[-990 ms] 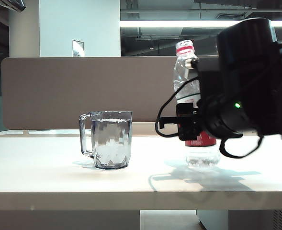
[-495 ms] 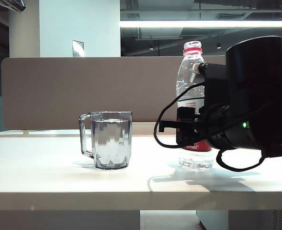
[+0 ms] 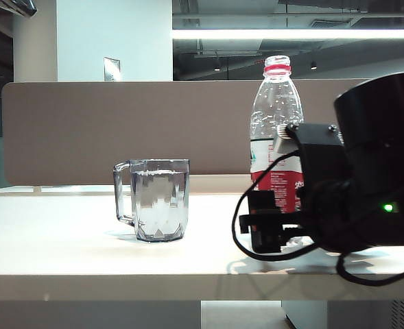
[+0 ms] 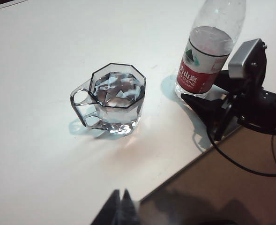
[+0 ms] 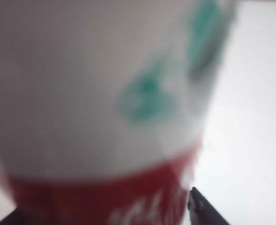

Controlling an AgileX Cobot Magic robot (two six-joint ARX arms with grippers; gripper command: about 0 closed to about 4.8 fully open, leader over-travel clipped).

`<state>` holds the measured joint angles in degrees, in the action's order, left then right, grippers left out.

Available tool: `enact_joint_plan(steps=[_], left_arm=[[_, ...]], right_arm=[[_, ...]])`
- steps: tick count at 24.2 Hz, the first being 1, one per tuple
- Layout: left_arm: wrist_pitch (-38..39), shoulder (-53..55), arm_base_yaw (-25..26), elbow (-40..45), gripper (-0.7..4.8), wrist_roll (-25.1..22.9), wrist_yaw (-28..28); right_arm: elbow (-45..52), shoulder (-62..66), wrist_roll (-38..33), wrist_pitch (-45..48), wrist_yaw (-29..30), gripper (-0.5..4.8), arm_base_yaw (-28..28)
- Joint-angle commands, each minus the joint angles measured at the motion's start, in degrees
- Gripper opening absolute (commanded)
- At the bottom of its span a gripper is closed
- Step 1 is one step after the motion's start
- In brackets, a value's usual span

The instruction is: Pick up the mineral water bottle on the table and pour water into the mug until it's full.

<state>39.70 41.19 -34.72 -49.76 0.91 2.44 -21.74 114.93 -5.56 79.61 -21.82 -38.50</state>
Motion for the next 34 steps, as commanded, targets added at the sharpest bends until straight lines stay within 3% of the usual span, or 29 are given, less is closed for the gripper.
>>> enact_joint_plan(steps=[1, 9, 13, 14, 15, 16, 19, 25, 28, 32, 34], left_arm=[[-0.57, -0.11, 0.0, -0.22, -0.05, -0.24, 0.15], [-0.57, -0.11, 0.0, -0.22, -0.05, -0.24, 0.15], [-0.57, -0.11, 0.0, -0.22, -0.05, -0.24, 0.15], [-0.59, -0.11, 0.0, -0.22, -0.05, -0.24, 0.17], [-0.57, -0.11, 0.0, -0.22, -0.05, -0.24, 0.17], [-0.57, -0.11, 0.0, -0.22, -0.05, -0.24, 0.15], [-0.57, -0.11, 0.0, -0.22, -0.05, -0.24, 0.17], [-0.59, -0.15, 0.0, -0.22, -0.05, -0.24, 0.17], [-0.72, -0.15, 0.02, -0.22, -0.05, -0.24, 0.13], [-0.74, -0.17, 0.0, -0.22, -0.05, -0.24, 0.28], [-0.74, -0.15, 0.0, -0.22, -0.05, -0.24, 0.15]], right_arm=[[2.14, -2.54, 1.68, 1.14, 0.11, 4.42, -0.07], [11.63, -14.27, 3.21, 1.14, -0.31, 4.34, -0.13], [16.26, -21.73, 3.23, 1.11, -0.24, 2.67, -0.13], [17.46, -23.96, 3.21, 1.11, -0.13, 1.96, -0.13], [19.28, -27.54, 3.21, 1.11, 0.07, 0.87, -0.13], [20.85, -30.84, 3.21, 1.07, 1.05, 0.38, -0.11], [21.81, -37.05, 3.23, -1.86, 2.62, 0.08, -0.15], [21.81, -40.52, 3.23, -4.98, 5.53, 0.08, -0.17], [21.79, -44.98, 3.28, -11.17, 5.35, 0.08, 0.11], [21.79, -56.37, 3.19, -27.61, 5.73, 0.08, -0.11], [21.73, -69.0, 3.21, -45.18, 6.34, 0.08, -0.02]])
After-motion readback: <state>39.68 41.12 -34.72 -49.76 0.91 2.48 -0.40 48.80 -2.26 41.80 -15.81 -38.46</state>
